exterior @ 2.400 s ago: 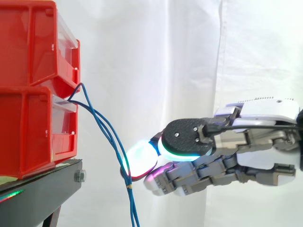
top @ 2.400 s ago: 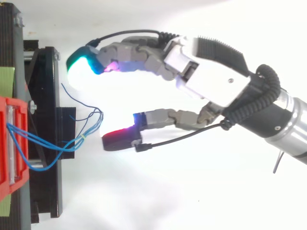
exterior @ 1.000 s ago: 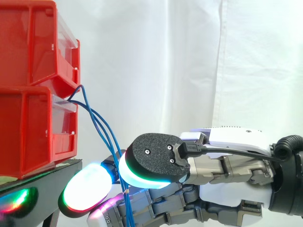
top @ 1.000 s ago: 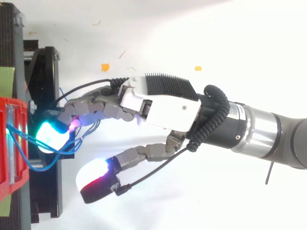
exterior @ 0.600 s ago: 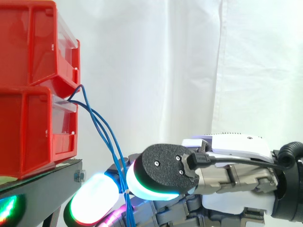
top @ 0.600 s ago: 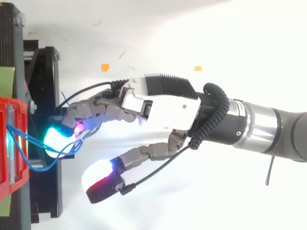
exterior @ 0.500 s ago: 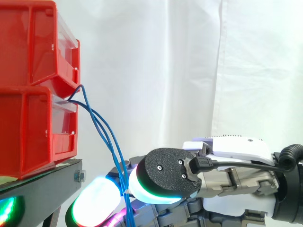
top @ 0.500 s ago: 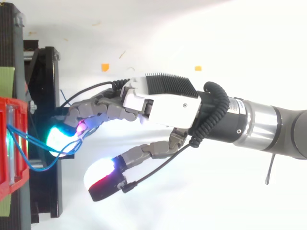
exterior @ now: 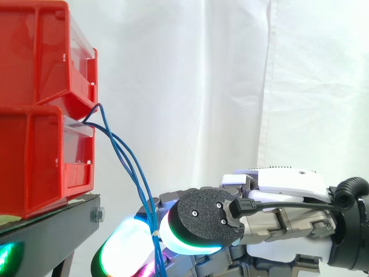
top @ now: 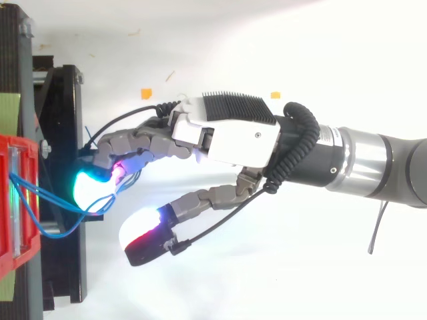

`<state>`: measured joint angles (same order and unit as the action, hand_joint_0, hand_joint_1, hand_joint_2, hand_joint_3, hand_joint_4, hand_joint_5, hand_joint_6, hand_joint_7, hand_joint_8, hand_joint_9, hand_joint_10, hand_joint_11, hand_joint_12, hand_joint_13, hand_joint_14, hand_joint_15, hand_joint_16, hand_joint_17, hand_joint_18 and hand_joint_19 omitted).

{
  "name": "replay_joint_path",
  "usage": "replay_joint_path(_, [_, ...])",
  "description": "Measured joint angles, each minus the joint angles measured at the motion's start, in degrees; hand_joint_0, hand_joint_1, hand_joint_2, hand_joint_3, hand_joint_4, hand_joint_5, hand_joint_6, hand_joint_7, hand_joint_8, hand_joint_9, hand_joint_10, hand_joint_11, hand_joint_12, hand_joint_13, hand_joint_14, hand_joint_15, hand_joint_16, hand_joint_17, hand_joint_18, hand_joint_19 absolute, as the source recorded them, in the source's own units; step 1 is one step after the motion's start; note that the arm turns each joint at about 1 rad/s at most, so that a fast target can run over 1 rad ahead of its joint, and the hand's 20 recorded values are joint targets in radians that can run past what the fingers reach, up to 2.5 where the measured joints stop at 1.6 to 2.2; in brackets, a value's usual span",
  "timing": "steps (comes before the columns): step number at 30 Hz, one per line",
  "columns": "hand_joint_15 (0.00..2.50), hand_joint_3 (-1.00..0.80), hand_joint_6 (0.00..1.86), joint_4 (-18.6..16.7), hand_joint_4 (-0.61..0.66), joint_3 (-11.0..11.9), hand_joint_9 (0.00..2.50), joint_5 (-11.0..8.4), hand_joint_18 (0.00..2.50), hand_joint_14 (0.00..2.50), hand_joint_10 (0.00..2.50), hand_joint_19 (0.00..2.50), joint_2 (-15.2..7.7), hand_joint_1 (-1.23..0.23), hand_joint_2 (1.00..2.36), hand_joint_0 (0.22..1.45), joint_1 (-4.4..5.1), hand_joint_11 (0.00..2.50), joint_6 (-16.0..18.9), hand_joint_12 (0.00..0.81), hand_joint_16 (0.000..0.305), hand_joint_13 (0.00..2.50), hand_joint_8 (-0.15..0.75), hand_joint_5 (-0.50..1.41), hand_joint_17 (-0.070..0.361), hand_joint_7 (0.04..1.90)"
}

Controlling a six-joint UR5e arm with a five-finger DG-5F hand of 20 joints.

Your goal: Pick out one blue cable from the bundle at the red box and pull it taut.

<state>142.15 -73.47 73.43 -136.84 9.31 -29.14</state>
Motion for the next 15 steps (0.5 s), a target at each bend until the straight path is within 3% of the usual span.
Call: replay_joint_path(15, [0.4, -0.38, 0.5, -0.17, 0.05, 0.0, 0.83, 0.13, 0.47, 0.02, 0.01, 0.6, 0.0, -0.64, 1.01, 0.58, -0.08, 0.35, -0.04, 0.301, 0.043, 0.72, 0.212, -0.09, 0.096, 1.25])
